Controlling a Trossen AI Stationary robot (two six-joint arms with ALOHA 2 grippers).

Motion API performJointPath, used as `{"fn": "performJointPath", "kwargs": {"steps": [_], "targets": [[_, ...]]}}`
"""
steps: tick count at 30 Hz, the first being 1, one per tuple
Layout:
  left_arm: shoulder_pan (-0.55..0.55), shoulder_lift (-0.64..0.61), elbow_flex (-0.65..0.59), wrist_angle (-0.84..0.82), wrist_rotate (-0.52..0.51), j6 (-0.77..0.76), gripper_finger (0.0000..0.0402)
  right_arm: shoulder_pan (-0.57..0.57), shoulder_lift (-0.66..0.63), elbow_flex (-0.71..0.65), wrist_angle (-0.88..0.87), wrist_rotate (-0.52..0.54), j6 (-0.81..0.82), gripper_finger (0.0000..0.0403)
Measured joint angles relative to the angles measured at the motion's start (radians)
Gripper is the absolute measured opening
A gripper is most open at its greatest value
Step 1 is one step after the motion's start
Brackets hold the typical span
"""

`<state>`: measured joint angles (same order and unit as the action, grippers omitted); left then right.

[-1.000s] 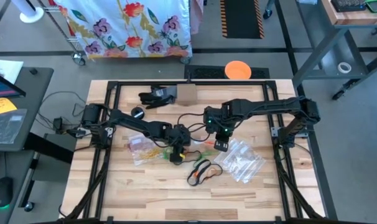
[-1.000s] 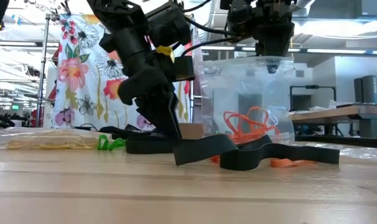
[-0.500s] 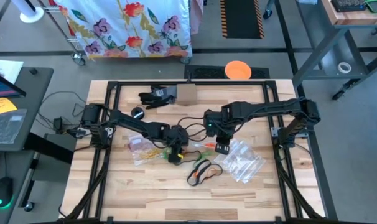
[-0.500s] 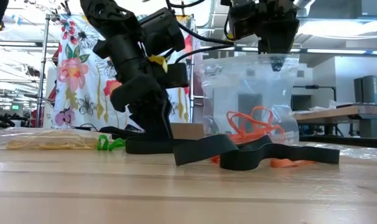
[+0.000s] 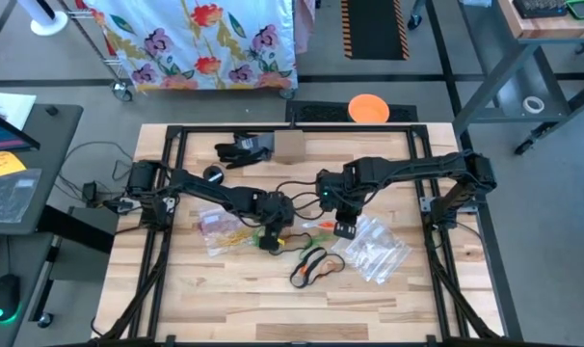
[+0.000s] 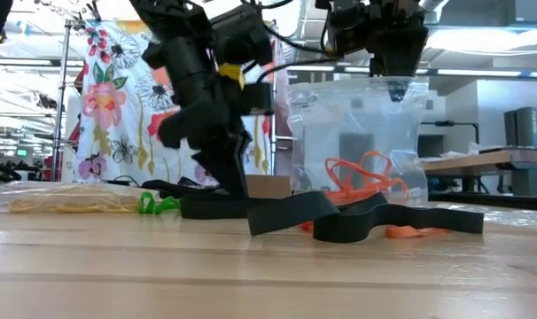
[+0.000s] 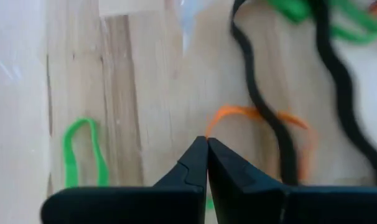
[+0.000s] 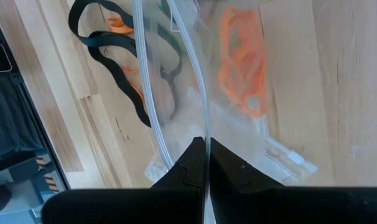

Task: Sort rubber bands
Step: Put the orange rubber band into the transparent zip bag

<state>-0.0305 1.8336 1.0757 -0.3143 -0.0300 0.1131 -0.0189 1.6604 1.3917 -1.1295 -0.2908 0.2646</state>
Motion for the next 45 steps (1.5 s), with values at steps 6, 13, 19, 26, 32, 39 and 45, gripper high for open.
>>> {"fn": "performJointPath", "kwargs": {"steps": [6, 13, 19, 26, 32, 39, 45], "targets": [[-0.043, -0.087, 0.022, -0.035, 0.044, 0.005, 0.0001, 0.000, 0.000, 0.000, -0.017, 0.000, 0.000, 0.0005], [-0.120, -0.202, 0.017, 0.039, 0.051, 0.045, 0.0000, 0.000, 0.000, 0.000, 0.032, 0.000, -0.001, 0.0005], [-0.157, -0.222, 0.017, 0.301, 0.000, 0.102, 0.0000, 0.000, 0.001, 0.000, 0.122, 0.000, -0.005, 0.0005], [-0.158, -0.219, 0.017, 0.390, -0.123, 0.135, 0.0000, 0.000, 0.011, 0.000, 0.173, 0.000, -0.011, 0.0005], [-0.142, -0.211, 0.016, 0.483, -0.131, 0.186, 0.0000, -0.003, 0.013, 0.000, 0.206, 0.000, -0.013, 0.0005], [-0.137, -0.212, 0.016, 0.517, -0.185, 0.246, 0.0000, 0.005, 0.014, 0.000, 0.236, -0.001, -0.023, 0.0005], [-0.137, -0.212, 0.016, 0.506, -0.221, 0.307, 0.0000, 0.009, 0.014, 0.000, 0.242, -0.002, -0.079, 0.0005]]}}
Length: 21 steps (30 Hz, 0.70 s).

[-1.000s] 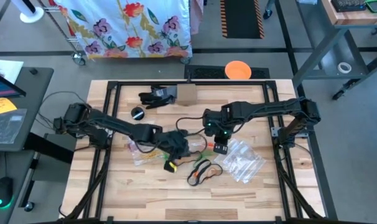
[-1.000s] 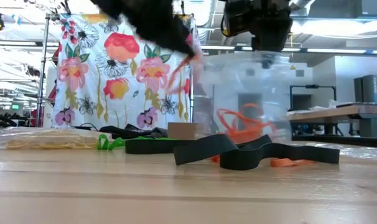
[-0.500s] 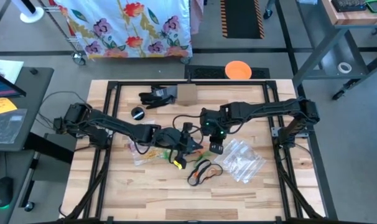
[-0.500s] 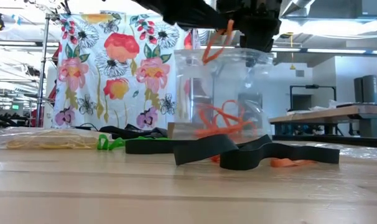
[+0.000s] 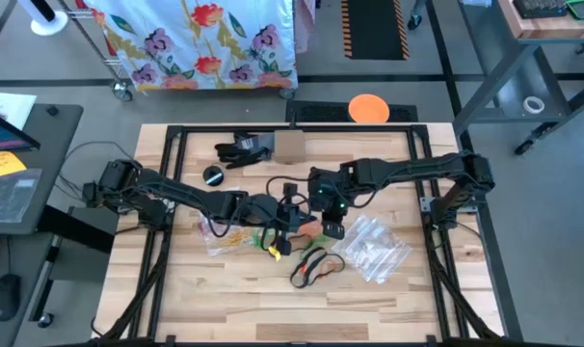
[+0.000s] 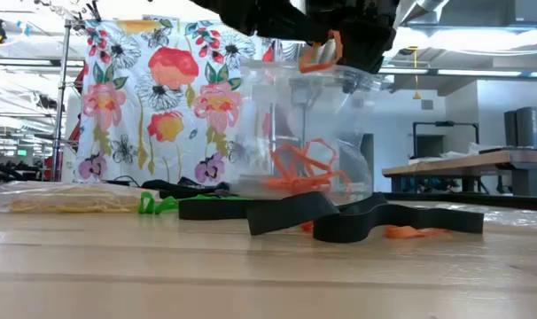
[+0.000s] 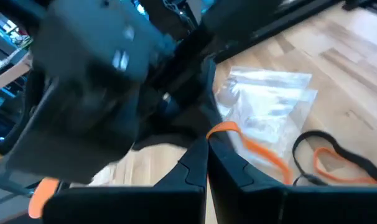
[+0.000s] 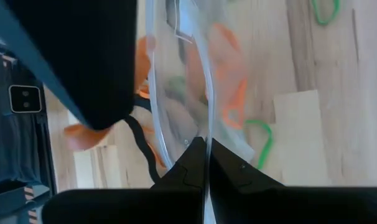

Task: Sort rubber bands
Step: Put the orange rubber band into the transparent zip bag

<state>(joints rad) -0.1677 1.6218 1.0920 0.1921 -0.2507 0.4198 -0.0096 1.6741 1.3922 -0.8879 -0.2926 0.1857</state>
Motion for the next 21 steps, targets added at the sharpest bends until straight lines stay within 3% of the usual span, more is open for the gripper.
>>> {"fn": "performJointPath", "kwargs": {"steps": [6, 15, 21], "targets": [[-0.022, -0.010, 0.000, -0.013, -0.002, 0.049, 0.0000, 0.021, 0.000, 0.000, -0.067, -0.071, -0.085, 0.0005], [-0.054, -0.022, 0.000, 0.036, -0.075, 0.062, 0.0000, 0.026, 0.000, 0.000, -0.033, -0.077, -0.062, 0.0005], [-0.052, -0.018, 0.000, 0.017, -0.071, 0.029, 0.0000, 0.012, 0.000, 0.000, -0.033, -0.077, -0.055, 0.0005]]}}
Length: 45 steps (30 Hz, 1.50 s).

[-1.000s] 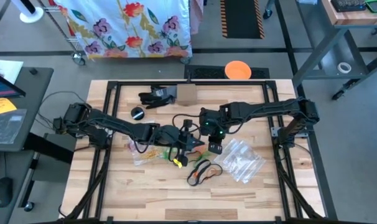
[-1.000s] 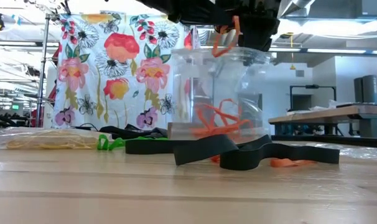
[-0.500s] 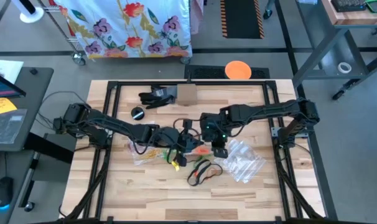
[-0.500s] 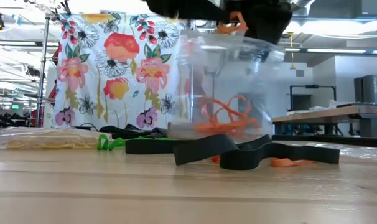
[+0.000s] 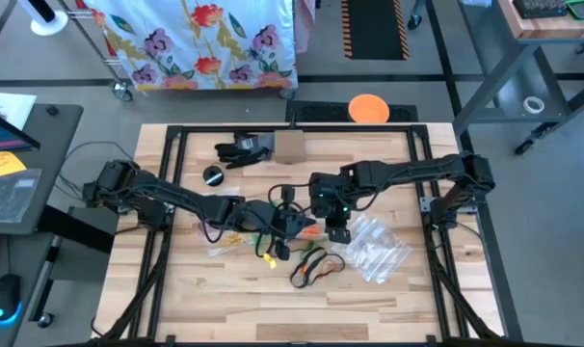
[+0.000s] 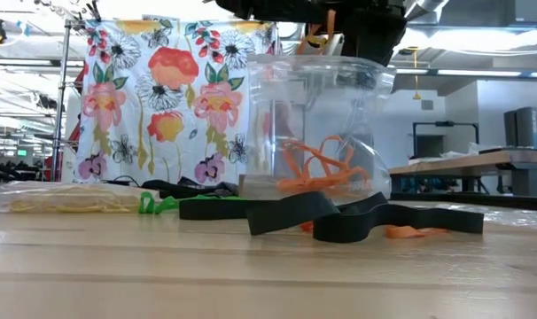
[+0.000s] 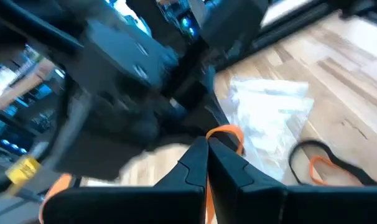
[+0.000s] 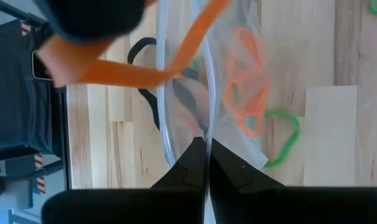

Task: Sort rubber bands
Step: Put the orange rubber band into the transparent zip bag

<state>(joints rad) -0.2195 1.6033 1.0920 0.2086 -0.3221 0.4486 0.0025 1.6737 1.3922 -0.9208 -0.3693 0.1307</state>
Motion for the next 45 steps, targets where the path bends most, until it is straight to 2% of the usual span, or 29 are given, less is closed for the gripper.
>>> {"fn": "performJointPath", "kwargs": {"steps": [7, 12, 29, 36, 45], "targets": [[-0.005, 0.003, 0.000, -0.033, 0.009, -0.035, 0.0000, -0.018, 0.000, 0.011, -0.008, -0.003, 0.010, 0.0005], [-0.022, 0.003, 0.000, -0.008, 0.082, -0.026, 0.0000, -0.027, -0.001, 0.013, -0.005, -0.003, 0.026, 0.0005], [-0.009, 0.003, 0.000, -0.011, 0.078, -0.043, 0.0000, -0.012, -0.001, 0.013, 0.006, -0.005, 0.046, 0.0005], [0.023, 0.021, 0.000, -0.015, 0.126, -0.064, 0.0000, -0.019, -0.001, 0.013, 0.095, -0.097, -0.109, 0.0005], [0.051, 0.047, 0.001, -0.079, 0.134, -0.150, 0.0000, -0.019, -0.001, 0.013, 0.066, -0.101, -0.097, 0.0005]]}}
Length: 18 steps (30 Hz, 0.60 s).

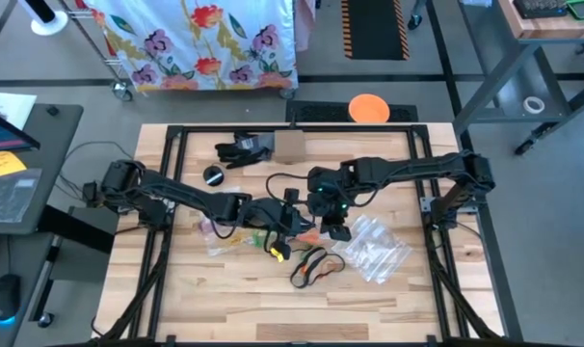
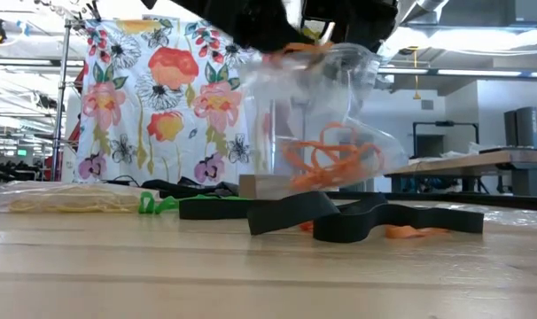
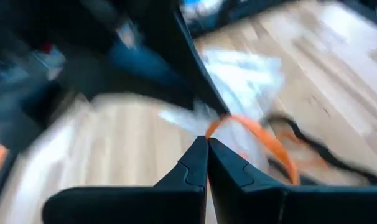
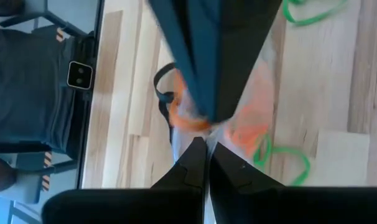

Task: Sort rubber bands
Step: Put the orange rubber band into the transparent zip bag

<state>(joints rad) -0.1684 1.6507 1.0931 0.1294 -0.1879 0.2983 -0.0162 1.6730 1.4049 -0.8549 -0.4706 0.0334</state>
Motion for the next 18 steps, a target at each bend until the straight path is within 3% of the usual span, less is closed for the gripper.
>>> {"fn": "performJointPath", "kwargs": {"steps": [11, 18], "targets": [[-0.002, 0.022, -0.001, -0.035, 0.066, -0.013, 0.0000, -0.006, 0.000, 0.000, -0.007, 0.000, 0.023, 0.0005], [0.009, 0.022, -0.001, -0.045, 0.172, -0.086, 0.0000, -0.008, 0.000, 0.000, 0.005, 0.002, 0.064, 0.0005]]}}
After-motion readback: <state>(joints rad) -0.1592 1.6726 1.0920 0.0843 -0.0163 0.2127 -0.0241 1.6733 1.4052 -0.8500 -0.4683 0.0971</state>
